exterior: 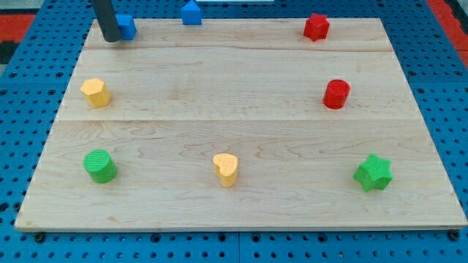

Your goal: Push the blue cube to the right of the board

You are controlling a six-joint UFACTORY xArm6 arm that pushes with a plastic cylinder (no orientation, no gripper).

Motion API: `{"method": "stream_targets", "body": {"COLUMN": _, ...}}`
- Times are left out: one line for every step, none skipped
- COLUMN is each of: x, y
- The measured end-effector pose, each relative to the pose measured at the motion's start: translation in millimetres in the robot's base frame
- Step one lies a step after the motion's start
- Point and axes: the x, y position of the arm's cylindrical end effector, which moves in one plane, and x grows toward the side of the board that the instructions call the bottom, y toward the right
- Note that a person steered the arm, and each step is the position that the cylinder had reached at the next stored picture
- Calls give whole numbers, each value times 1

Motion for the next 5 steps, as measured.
{"method": "stream_targets", "body": {"x": -12, "y": 10}}
{"method": "stream_targets", "body": {"x": -33, "y": -35}}
{"method": "stream_targets", "body": {"x": -53, "y": -73}}
{"method": "stream_targets", "body": {"x": -40, "y": -41}}
{"method": "stream_targets", "body": {"x": -31, "y": 12}}
